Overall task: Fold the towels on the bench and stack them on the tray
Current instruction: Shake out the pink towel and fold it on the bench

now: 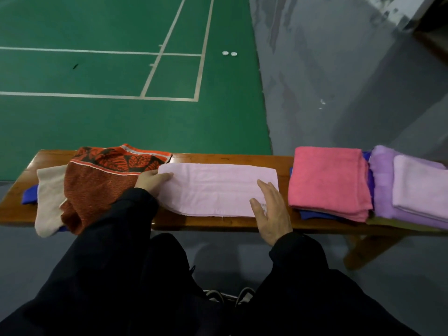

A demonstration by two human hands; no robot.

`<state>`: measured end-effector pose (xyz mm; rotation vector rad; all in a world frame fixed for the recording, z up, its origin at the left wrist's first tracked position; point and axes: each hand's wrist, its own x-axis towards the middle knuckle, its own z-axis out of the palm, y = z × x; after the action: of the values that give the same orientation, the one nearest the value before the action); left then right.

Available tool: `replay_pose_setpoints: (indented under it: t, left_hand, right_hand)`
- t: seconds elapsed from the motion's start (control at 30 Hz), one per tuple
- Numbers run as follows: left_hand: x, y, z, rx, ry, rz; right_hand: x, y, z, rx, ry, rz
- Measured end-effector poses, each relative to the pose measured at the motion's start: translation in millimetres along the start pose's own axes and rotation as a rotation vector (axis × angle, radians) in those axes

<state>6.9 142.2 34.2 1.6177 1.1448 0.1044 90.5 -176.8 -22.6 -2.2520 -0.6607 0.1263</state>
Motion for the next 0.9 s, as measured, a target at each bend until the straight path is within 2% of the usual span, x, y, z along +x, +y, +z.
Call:
replay_pose_setpoints:
  t: [0.17, 0.37, 0.5, 0.63, 0.77, 0.83, 0.9]
  left_hand:
    - [-25.8, 38.5, 21.1, -0.082, -0.078, 0.229]
    - [-54.3, 76.6, 105.1, -0.005, -0.143, 0.370]
    - [-65.5, 69.6, 167.6, 0.194, -0.218, 0.429]
    - [-80.2, 57.9, 212.9, 0.340, -0.276, 0.461]
    - [-92.3, 43.9, 225.7, 0.315, -0.519, 0.413]
    - [-94.0, 33.0, 213.6, 0.291, -0.444, 0.524]
    - [-88.1, 17.1, 192.8, 0.287, -0.270, 0.630]
  right_hand:
    - [-10.8, -5.5, -17.2, 0.198, 0.121, 0.053]
    - [-30.4, -3.8, -34.1, 0.342, 0.204, 0.021]
    - [-43.3, 2.2, -46.4, 0.382, 0.267, 0.013]
    - [-54.4, 9.8, -60.5, 0.356, 0.279, 0.083]
    - [-61.9, 17.8, -69.3, 0.317, 0.286, 0.118]
    - [-62.1, 18.3, -69.1, 0.319, 0.314, 0.118]
    - [-59.3, 16.8, -65.0, 0.322, 0.372, 0.107]
